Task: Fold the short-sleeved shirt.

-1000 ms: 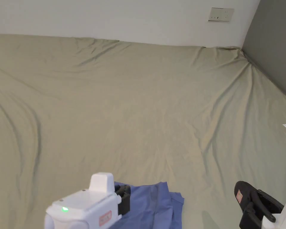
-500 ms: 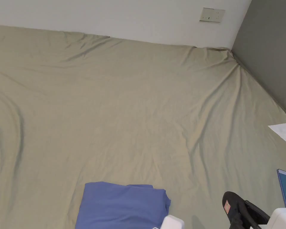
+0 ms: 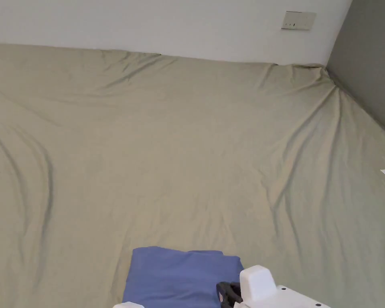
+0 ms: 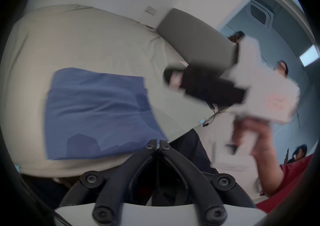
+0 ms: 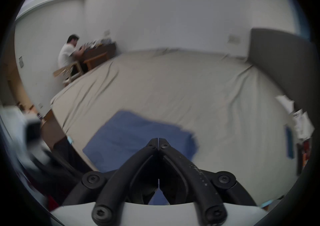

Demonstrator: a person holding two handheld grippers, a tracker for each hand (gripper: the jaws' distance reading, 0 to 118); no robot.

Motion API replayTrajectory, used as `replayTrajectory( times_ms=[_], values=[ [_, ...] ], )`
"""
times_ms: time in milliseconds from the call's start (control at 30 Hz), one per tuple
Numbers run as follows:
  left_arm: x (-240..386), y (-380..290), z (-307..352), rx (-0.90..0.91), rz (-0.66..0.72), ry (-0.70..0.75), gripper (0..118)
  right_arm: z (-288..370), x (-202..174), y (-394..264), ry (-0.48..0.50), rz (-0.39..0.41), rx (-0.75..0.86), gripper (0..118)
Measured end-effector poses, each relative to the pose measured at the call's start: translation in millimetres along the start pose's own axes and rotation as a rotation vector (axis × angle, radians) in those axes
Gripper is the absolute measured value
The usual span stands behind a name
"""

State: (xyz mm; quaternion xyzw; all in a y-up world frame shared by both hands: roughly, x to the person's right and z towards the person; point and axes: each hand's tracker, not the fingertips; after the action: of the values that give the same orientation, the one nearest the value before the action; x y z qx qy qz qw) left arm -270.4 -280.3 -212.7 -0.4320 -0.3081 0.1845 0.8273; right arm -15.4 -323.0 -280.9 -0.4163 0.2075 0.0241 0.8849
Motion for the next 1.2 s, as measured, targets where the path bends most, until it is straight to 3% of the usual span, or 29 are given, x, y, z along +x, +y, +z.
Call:
replayTrajectory(
  times_ms=[100, 167, 233, 300, 333, 367, 533, 600, 633, 667, 700, 867, 967, 1100, 1200],
  values=[
    [-33.3, 19.9, 16.6, 0.037, 0.093, -0.004, 2, -35.8, -1.1, -21.3, -0.041, 0.034, -0.109, 0],
    [-59.7, 36.6, 22.8, 0.065, 0.160, -0.030, 7, -41.3, 0.8, -33.0, -0.034, 0.043, -0.069, 0],
    [-82.7, 51.5, 17.8, 0.066, 0.237, -0.028, 45, -34.5, 6.2, -26.0, -0.011, -0.017, -0.060, 0],
    [-105.3, 60.9, 6.5, 0.045, 0.226, -0.021, 89, -32.3, 7.2, -26.5, -0.009, -0.002, -0.060, 0],
    [-113.3, 64.9, -3.9, 0.010, 0.233, 0.024, 99, -33.7, 6.6, -28.2, -0.009, 0.008, -0.055, 0],
    [-119.1, 67.8, -14.6, -0.030, 0.255, 0.071, 101, -33.6, 6.4, -28.9, -0.010, 0.013, -0.051, 0],
    [-138.4, 63.3, -59.6, -0.157, 0.320, 0.031, 99, -32.6, 7.2, -32.4, -0.005, -0.005, -0.037, 0],
    [-130.5, 68.4, -61.9, -0.104, 0.333, 0.014, 98, -32.4, 7.1, -33.0, -0.006, -0.015, -0.033, 0],
    [-126.4, 74.3, -62.0, -0.116, 0.353, -0.028, 91, -32.2, 6.6, -32.5, -0.008, -0.016, -0.034, 0],
    [-126.2, 77.9, -64.3, -0.138, 0.385, -0.103, 61, -32.4, 5.4, -31.7, -0.011, -0.012, -0.037, 0],
    [-124.7, 78.2, -69.2, -0.153, 0.432, -0.157, 10, -32.2, 4.7, -31.0, -0.014, -0.009, -0.040, 0],
    [-142.9, 88.0, -61.0, -0.196, 0.388, -0.138, 11, -18.7, 0.6, -20.0, -0.018, -0.007, -0.050, 0],
    [-172.0, 101.5, -29.3, -0.196, 0.425, -0.221, 10, 5.0, -7.7, -5.9, 0.048, -0.054, 0.005, 0],
    [-222.1, 127.4, 44.6, -0.177, 0.385, -0.199, 10, 32.6, -33.7, 14.7, 0.085, 0.012, 0.036, 0],
    [-279.1, 154.9, 112.5, -0.191, 0.342, -0.087, 10, 36.6, -54.1, 26.9, 0.095, 0.034, 0.028, 0]
  ],
)
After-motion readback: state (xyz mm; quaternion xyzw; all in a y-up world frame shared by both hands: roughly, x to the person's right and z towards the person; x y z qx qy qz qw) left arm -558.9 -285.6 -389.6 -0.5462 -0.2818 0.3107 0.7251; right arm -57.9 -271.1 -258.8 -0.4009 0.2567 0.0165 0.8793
